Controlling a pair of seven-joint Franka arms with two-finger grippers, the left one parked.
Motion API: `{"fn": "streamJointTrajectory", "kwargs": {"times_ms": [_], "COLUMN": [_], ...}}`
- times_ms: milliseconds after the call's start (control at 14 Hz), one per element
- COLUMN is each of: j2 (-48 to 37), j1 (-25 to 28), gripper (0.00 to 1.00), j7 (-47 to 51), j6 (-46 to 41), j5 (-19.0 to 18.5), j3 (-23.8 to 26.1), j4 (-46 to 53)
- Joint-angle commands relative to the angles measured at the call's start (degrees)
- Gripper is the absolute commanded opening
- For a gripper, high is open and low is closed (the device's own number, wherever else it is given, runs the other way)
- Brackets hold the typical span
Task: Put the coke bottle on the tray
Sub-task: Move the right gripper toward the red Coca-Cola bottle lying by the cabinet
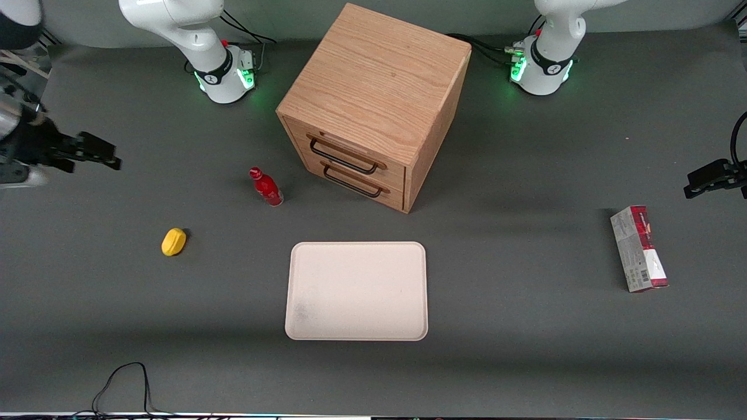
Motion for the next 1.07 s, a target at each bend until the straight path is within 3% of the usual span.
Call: {"fn": "streamJointTrajectory", "kwargs": {"times_ms": [0,286,500,1000], "j2": [0.2,0.2,-0.7,-2.1], "j1": [0.0,0.5,0.7,1.4], "gripper": [1.00,1.00,1.00,1.00], "j7": [6.0,12.6,16.6,17.0], "j6": [5.1,16.9,21.2,38.5], "j5": [1.7,1.0,0.5,0.4], "j3": [6.2,12.3,15.4,17.2], "j4": [-3.6,-13.0,-21.2,-38.6]}}
